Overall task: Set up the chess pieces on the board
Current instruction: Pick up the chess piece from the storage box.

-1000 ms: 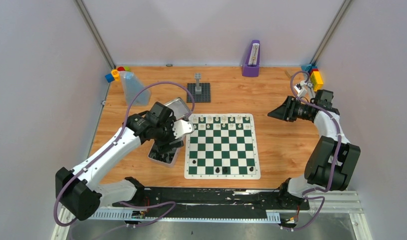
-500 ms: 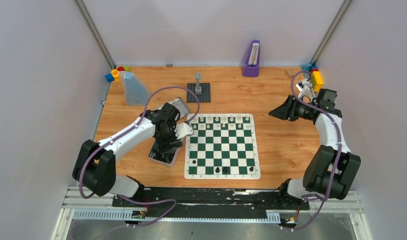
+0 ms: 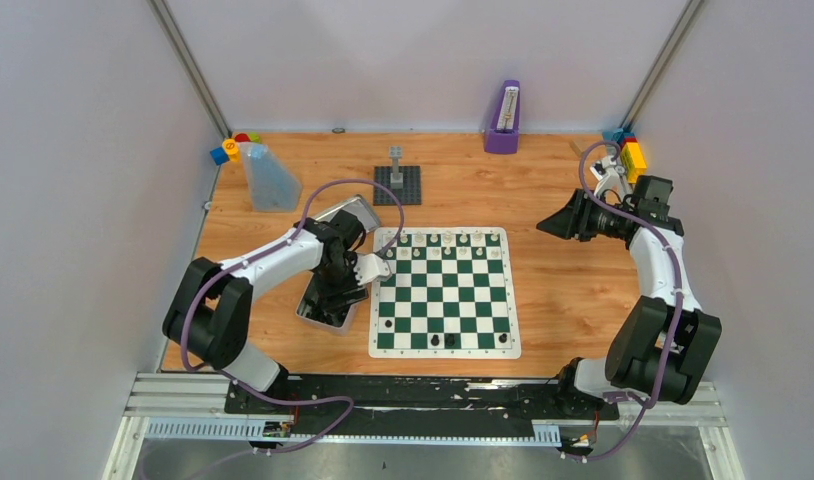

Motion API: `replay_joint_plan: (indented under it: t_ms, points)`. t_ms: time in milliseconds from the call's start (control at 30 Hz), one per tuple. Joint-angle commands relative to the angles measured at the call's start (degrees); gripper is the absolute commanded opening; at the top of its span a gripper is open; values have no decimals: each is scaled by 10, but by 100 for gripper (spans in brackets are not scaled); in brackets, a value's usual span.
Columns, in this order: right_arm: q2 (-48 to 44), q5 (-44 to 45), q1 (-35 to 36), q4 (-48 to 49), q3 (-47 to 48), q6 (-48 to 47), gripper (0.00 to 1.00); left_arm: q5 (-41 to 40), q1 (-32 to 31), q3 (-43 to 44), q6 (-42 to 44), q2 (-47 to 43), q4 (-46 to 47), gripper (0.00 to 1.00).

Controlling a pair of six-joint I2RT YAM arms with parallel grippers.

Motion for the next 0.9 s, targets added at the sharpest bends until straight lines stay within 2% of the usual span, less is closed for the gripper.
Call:
replay_joint_plan:
  t_ms: [0, 367, 667, 867]
  points:
    - [-14, -3, 3, 3, 9, -13, 46, 40, 3, 20, -4, 8, -20, 70]
    - [-12, -7, 3, 3, 5, -18, 46, 36, 3, 17, -3, 49, -3, 58]
    - [-4, -9, 3, 2, 5, -18, 46, 36, 7, 20, -12, 41, 7, 34]
    - [-2, -11, 3, 2, 6, -18, 46, 25, 20, 41, -26, -1, 13, 24]
